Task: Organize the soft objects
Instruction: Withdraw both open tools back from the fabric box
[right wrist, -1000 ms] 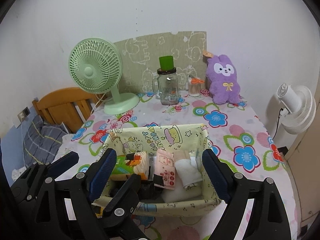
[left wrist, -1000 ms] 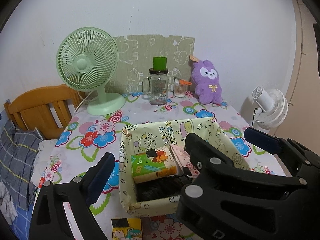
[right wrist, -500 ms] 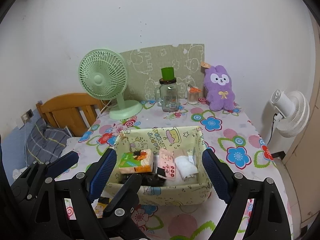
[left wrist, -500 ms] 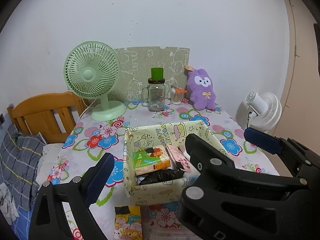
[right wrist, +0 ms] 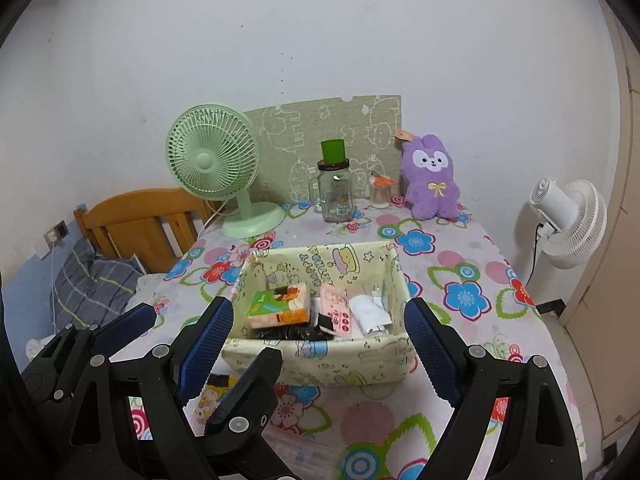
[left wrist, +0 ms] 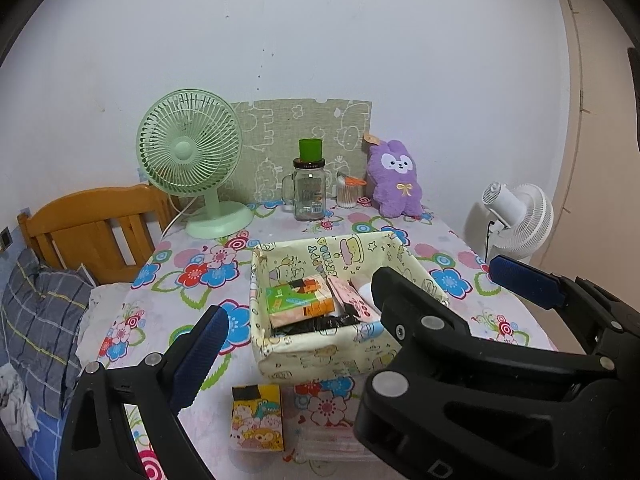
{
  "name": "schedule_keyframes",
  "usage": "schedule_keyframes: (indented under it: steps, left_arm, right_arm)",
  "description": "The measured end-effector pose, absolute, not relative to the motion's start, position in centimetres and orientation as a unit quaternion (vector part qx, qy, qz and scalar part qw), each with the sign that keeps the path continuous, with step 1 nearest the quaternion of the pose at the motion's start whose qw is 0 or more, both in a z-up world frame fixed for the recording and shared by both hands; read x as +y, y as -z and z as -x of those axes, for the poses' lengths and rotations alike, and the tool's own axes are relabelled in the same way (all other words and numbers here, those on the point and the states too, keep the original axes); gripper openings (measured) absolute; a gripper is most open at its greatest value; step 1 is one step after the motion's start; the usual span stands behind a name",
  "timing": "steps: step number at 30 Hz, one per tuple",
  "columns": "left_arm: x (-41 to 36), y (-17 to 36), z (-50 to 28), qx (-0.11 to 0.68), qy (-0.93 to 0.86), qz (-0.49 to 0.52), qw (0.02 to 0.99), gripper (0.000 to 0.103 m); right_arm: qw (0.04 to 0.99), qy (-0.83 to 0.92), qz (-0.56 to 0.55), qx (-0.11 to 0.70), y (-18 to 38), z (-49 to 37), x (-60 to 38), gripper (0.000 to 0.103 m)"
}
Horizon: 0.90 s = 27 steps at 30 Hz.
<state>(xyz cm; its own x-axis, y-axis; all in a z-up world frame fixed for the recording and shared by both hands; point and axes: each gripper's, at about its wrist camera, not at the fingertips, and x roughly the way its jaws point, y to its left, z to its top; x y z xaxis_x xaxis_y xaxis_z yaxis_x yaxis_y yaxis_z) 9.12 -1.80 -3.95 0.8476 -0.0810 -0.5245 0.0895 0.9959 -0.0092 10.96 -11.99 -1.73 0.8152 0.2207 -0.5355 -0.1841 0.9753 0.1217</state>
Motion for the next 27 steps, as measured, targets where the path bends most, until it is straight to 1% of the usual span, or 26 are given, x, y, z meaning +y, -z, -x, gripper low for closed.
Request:
schedule_keyframes:
  steps: [7,27]
  left_arm:
    - [-2.0,4.7,-7.1,0.272,0.039,-0.008,0.961,0.097]
    - [-2.1,8.9,-4.8,0.299,0.034,0.002,0.954,0.097]
  right_arm:
    - [0.955,-0.098,-0.040,0.276,2.3,-9.1,-12.3,0.090]
    - [0.948,-0.090,-0.032,0.304,6.3,-6.8,-12.3,0.090]
